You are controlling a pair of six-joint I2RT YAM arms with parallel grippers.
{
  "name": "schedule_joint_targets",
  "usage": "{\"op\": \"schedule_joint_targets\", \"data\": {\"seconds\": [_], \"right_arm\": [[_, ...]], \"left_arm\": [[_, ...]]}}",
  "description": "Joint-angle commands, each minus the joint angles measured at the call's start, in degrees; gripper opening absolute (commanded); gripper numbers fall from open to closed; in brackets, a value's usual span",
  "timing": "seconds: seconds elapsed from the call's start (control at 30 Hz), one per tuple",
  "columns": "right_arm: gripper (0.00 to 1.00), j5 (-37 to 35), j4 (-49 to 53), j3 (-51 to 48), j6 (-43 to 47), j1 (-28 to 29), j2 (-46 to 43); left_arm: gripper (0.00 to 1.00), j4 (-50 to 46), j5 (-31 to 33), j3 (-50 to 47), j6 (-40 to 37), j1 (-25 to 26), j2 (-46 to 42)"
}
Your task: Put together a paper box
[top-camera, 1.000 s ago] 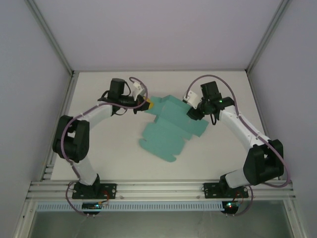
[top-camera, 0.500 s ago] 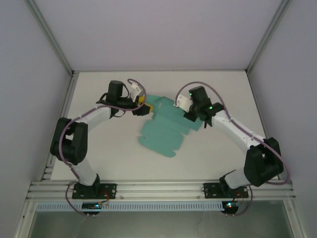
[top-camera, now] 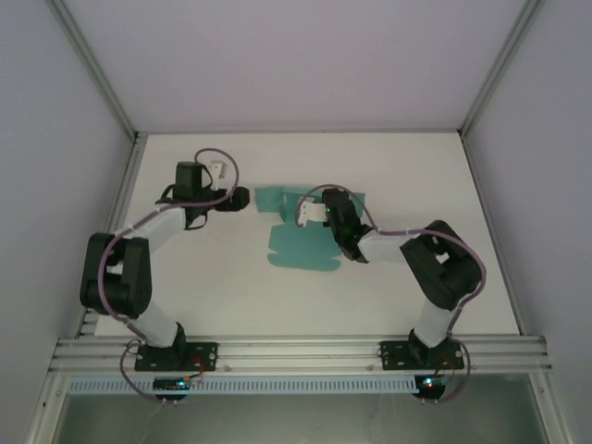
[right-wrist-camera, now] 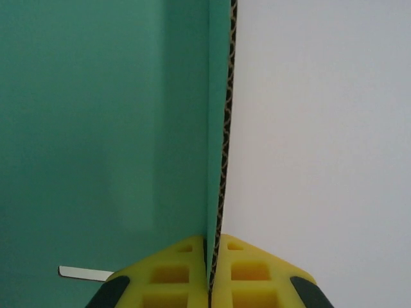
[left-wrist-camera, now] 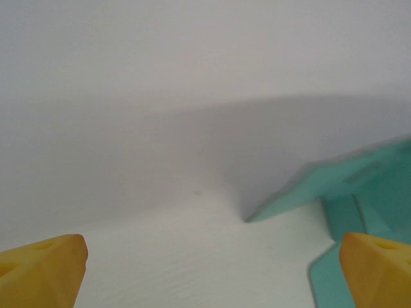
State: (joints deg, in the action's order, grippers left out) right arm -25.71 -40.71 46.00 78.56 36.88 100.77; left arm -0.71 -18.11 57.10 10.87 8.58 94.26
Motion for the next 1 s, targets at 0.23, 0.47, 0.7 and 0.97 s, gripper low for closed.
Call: {"op": "schedule_joint_targets", "data": {"seconds": [0.23,0.47,0.7,0.97], "right_arm": [[0.00,2.25,-5.59,1.70,4.18,0.55,1.16],[0.00,-0.73,-5.40,1.99,2.69,0.29,2.25],[0.00,-2.03,-3.58,1.53,2.12,0.48,2.08],[0.00,-2.52,-1.53,0.51,1.32,1.52,1.27]], "left_arm": [[1.00,-7.96,-0.98,19.89,2.65,-2.53,14.92],[0.76,-5.66,-12.92,17.16,-3.61,1.14,17.45],[0.65,5.75,-18.22,2.60,-5.79,6.36,9.42],[0.64,18.67,-13.55,-5.26,-7.11,11.81,6.22]]}}
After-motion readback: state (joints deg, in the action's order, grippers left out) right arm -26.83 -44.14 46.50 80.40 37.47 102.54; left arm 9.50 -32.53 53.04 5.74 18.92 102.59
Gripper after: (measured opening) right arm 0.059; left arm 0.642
